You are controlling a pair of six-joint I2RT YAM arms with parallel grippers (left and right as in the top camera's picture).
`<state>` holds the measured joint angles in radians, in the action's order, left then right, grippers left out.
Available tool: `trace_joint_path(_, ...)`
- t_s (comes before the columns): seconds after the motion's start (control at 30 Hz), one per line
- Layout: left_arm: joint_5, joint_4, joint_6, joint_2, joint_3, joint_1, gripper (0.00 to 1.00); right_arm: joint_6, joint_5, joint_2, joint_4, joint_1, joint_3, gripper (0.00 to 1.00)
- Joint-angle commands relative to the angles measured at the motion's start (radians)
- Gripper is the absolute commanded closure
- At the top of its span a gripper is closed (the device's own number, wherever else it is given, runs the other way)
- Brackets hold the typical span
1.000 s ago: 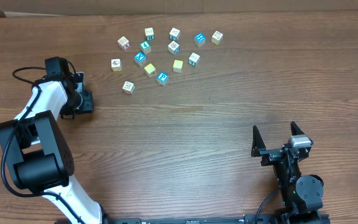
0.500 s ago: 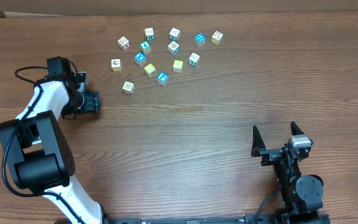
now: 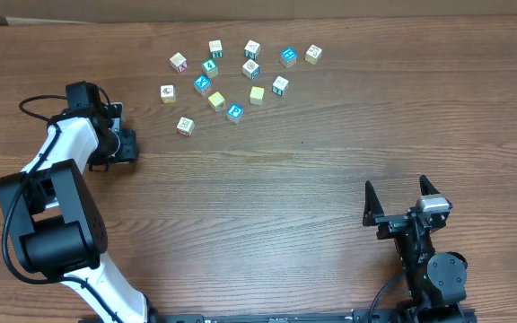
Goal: Form a tower
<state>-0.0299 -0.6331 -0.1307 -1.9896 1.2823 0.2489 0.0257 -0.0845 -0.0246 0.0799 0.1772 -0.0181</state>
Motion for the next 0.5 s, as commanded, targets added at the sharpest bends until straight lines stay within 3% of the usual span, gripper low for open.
trace_joint_path(0.0,-0.005,0.006,-0.005,0.000,-0.019,-0.001,0.58,0.002,0.000,0.001,-0.004,-0.003,0.010,0.00)
trace_joint_path(0.2,-0.005,0.012,-0.072,0.000,-0.019,-0.001,0.62,0.002,0.000,0.001,-0.004,-0.003,0.010,0.00)
trace_joint_path(0.33,-0.005,0.014,-0.084,0.000,-0.019,-0.001,0.70,0.002,0.000,0.001,-0.004,-0.003,0.010,0.00)
trace_joint_path(0.47,-0.005,0.014,-0.083,0.000,-0.019,-0.001,0.68,0.002,0.000,0.001,-0.004,-0.003,0.010,0.00)
